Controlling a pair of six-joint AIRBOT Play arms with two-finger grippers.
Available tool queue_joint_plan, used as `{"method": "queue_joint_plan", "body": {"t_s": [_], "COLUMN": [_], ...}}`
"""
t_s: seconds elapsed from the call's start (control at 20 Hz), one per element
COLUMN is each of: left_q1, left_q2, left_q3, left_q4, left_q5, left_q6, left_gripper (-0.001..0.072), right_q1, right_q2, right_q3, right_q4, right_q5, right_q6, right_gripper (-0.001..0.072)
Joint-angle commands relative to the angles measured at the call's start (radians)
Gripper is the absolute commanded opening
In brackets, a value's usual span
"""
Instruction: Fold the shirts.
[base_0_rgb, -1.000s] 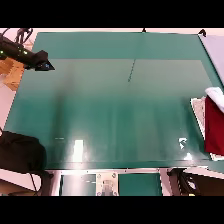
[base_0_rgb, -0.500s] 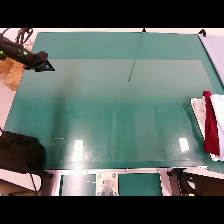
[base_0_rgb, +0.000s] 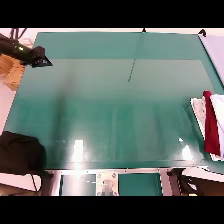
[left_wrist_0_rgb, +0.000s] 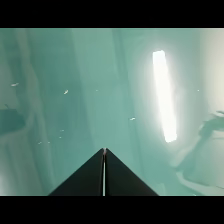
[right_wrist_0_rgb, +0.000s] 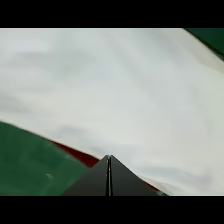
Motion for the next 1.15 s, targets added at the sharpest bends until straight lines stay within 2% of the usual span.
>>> {"method": "queue_joint_plan", "body": {"t_s": [0.0,0.15,0.35,0.5,0.65,0.85,1.1], "left_q1": [-0.004,-0.004,-0.004,-0.003,-0.004,-0.003,-0.004], "left_q2": [0.087,0.251,0.550,0.732,0.786,0.786,0.787], "left_q3": [-0.065,-0.325,-0.786,-1.033,-1.122,-1.130,-1.130], "left_q4": [0.002,0.001,0.001,0.002,0.003,0.012,0.012], "left_q5": [-0.024,0.004,0.114,0.146,0.142,0.141,0.137], "left_q6": [-0.004,0.009,0.037,0.052,0.053,0.059,0.058], "left_gripper": [0.0021,0.0021,0.0022,0.0021,0.0023,0.0023,0.0023], "right_q1": [0.258,0.492,0.763,0.969,1.108,1.204,1.213], "right_q2": [0.029,0.109,0.331,0.515,0.600,0.605,0.605], "right_q3": [0.070,-0.028,-0.384,-0.663,-0.793,-0.808,-0.808], "right_q4": [0.171,0.161,0.163,0.165,0.165,0.165,0.165], "right_q5": [-0.081,-0.105,-0.218,-0.359,-0.470,-0.431,-0.431], "right_q6": [-0.002,-0.009,-0.007,0.087,0.122,0.122,0.122], "right_gripper": [0.0019,0.0018,0.0019,0.0019,0.0019,0.0019,0.0019]}}
